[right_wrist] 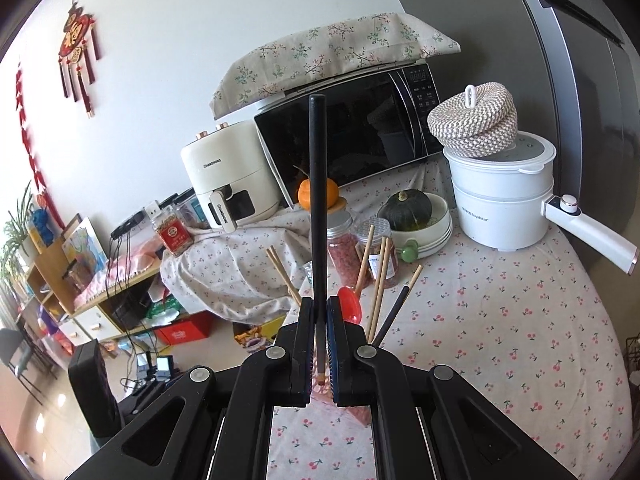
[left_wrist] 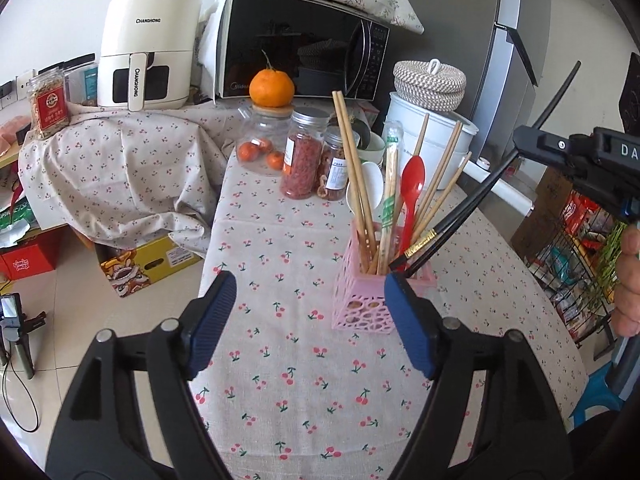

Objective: Organize utensils
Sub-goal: 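Lower both chopsticks into the pink basket and open both tools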

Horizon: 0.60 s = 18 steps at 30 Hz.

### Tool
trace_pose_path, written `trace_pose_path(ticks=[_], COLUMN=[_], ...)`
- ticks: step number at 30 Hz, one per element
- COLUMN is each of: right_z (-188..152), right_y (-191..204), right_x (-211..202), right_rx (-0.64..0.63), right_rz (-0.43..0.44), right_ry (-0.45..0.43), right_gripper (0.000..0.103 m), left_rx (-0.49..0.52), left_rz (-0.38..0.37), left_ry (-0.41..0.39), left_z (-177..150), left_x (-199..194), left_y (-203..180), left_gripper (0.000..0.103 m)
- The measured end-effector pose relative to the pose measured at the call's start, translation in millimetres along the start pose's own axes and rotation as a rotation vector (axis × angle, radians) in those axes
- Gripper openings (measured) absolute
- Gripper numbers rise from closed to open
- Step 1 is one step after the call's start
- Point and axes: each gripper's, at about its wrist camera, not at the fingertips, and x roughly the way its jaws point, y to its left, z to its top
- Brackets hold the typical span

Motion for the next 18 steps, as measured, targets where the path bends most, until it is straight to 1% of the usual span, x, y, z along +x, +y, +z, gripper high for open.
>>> trace_pose_path(ticks=[2,5,7,9,10,12,15,16,18], right_z=[-1,-3,-4,-2,-1,3,10,11,14], right_y=[0,-5,-9,-15,-18,-23,-30,-33,-38], right_x=[12,31,39,39,35,23,0,-8,-25], right_rx=[0.005,0.02,0.027,0.046,0.055,0.069,0.079,0.079,0.071], right_rz=[-0.005,0.016,0.001,-0.008,-0.01,-0.007,0.005,0.002,-0.004], right_ry=[0.02,0.048,0.055,0.048,0.038,0.002,-0.053,-0.07,-0.102], right_gripper=[0.006,0.007,0.011,0.024,0.028,0.045,0.055,0.057,0.064], left_rx=[-0.001,-0.001,-0.001,-0.006,-0.009,-0.01,-0.009,-0.01,-0.014], left_rz=[-0.005,-0.015,-0.019,-0.024,-0.027,-0.027,-0.02,-0.017,-0.012], left_ry=[0.02,0.044,0.058,0.072,0.079,0.094,0.117,0.126,0.141], left_z=[-1,-1,-2,-2,-2,-3,-5,-5,-6], left_x=[3,6,8,10,10,11,12,13,13], left_y=[0,-2,-5,-8,-9,-13,-18,-20,-24], left_gripper=[0.077,0.078,0.081,0.083,0.083,0.086,0.089,0.091,0.098])
